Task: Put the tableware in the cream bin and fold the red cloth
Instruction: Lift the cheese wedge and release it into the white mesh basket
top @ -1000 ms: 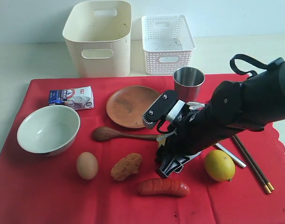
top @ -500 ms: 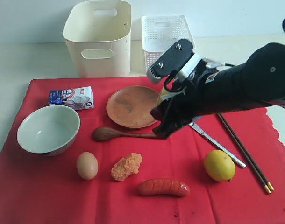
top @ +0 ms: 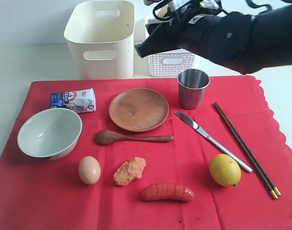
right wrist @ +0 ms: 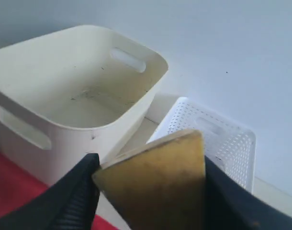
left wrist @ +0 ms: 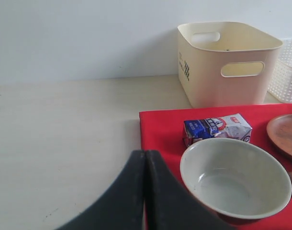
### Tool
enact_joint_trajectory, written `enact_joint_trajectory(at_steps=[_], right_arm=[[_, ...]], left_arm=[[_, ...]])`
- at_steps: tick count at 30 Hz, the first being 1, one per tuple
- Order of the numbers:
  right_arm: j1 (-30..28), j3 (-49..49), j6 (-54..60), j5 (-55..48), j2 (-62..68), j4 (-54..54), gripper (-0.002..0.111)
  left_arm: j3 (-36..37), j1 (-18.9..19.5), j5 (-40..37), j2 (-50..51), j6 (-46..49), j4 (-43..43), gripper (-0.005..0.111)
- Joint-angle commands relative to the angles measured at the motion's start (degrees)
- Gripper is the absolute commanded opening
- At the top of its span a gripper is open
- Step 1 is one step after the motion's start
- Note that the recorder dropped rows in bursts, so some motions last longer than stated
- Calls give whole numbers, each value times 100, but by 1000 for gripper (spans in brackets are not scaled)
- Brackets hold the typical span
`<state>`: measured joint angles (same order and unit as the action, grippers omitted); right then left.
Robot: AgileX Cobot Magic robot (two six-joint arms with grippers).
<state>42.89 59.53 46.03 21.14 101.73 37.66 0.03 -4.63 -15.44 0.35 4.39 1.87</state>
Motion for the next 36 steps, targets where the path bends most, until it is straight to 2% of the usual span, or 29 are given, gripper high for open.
enact_joint_trajectory(at_steps=[1, 7, 14, 16, 20, 24, 29, 32, 36], right_arm=[[-439, 954, -37, -92, 878, 297, 0], [-981, 2243, -159, -756, 2005, 573, 0], [-1168, 3069, -160, -749, 2871, 585, 0], [-1157, 3196, -160, -734, 3011, 585, 3], [-1157, 3307, -174, -726, 3123, 652, 22], [-1157, 3307, -174, -597, 3200, 840, 49], [-1157, 3307, -348, -651, 3231, 887, 76], [-1157, 3307, -414, -651, 3231, 887, 86], [-1157, 3307, -417, -698, 3220, 876, 88]], left_arm=[[-3, 5, 15, -35, -15, 56, 1], [-3, 5, 15, -35, -15, 56, 1], [-3, 5, 15, -35, -15, 56, 1], [-3, 5, 15, -35, -15, 56, 1], [-3, 5, 15, -35, -15, 56, 1], [-3, 5, 15, -35, -15, 56, 1], [-3, 5, 15, -35, -15, 56, 1], [-3, 5, 15, -35, -15, 56, 1], [-3, 5, 15, -35, -15, 56, 1]])
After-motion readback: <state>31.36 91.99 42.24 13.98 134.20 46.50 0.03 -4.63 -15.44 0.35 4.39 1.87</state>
